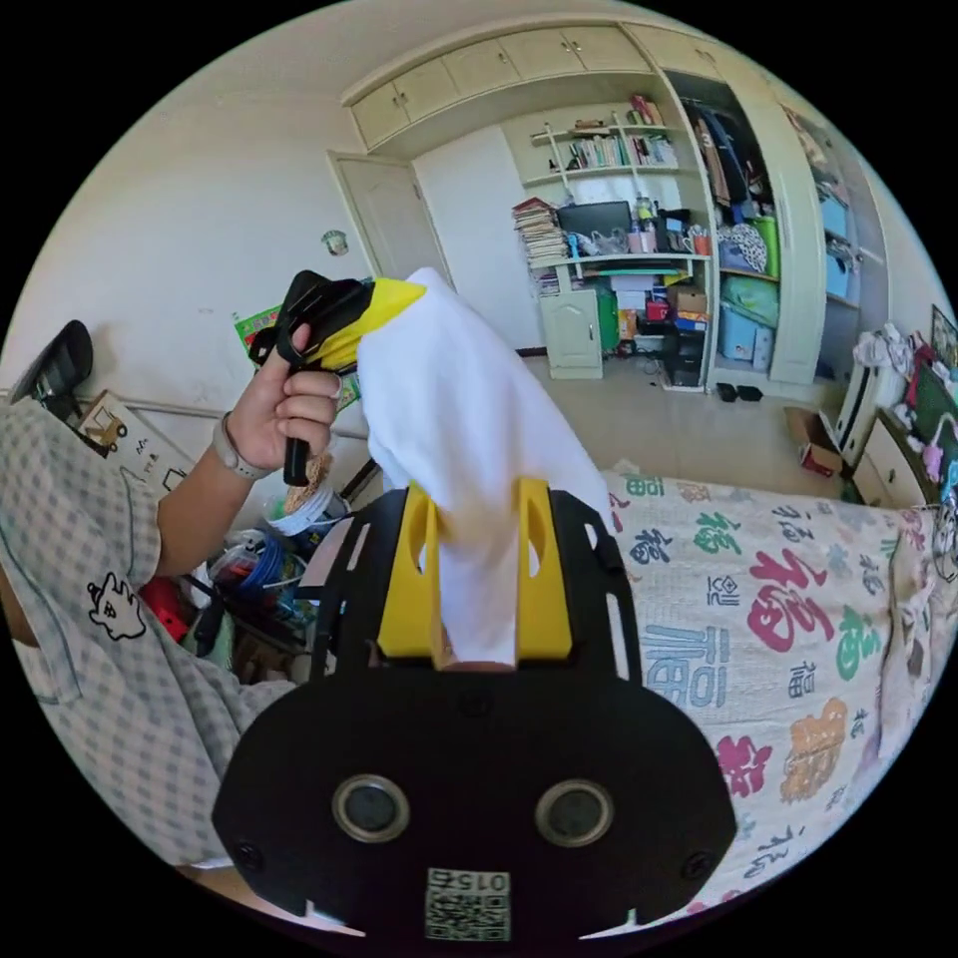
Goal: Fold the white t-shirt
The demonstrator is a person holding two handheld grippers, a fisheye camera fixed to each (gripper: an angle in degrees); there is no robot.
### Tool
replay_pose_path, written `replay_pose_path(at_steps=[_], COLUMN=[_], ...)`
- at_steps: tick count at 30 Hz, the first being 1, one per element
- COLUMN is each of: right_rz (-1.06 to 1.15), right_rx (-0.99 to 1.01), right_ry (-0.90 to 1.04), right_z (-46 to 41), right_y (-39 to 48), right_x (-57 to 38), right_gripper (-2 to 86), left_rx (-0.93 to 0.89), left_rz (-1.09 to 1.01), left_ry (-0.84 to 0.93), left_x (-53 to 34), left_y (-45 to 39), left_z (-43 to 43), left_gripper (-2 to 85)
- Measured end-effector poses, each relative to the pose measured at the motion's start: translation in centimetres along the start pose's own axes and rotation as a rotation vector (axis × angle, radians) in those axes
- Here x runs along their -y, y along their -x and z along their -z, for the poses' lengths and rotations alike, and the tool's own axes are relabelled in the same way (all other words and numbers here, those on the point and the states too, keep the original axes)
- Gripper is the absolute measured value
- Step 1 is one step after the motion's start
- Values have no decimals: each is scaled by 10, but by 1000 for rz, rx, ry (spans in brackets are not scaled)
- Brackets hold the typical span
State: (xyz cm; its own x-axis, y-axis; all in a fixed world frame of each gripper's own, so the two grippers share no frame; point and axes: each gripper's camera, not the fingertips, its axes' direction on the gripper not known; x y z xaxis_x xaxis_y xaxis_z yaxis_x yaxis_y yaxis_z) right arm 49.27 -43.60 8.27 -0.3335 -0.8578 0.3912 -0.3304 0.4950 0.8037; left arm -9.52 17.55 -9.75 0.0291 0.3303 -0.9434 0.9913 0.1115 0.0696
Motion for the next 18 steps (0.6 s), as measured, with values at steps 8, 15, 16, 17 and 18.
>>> replay_pose_path(at_steps=[8, 15, 16, 17, 18], right_rz=[-184, -349, -363, -367, -374], right_rx=[-156, -228, -230, -226, -212], right_ry=[-37, -139, -166, -182, -210], right_z=[107, 174, 182, 186, 194], right_y=[41, 72, 78, 81, 86], right_x=[-47, -86, -91, -93, -97], right_gripper=[40, 40, 41, 41, 42], left_rx=[-165, 100, 131, 132, 98], left_rz=[2, -24, -40, -40, -26], left_ry=[-37, 192, 212, 216, 207], left_x=[-45, -130, -136, -138, -139], left_y=[-52, -96, -102, -103, -104], left_z=[-62, -131, -145, -151, -163], left_gripper=[106, 185, 193, 192, 192])
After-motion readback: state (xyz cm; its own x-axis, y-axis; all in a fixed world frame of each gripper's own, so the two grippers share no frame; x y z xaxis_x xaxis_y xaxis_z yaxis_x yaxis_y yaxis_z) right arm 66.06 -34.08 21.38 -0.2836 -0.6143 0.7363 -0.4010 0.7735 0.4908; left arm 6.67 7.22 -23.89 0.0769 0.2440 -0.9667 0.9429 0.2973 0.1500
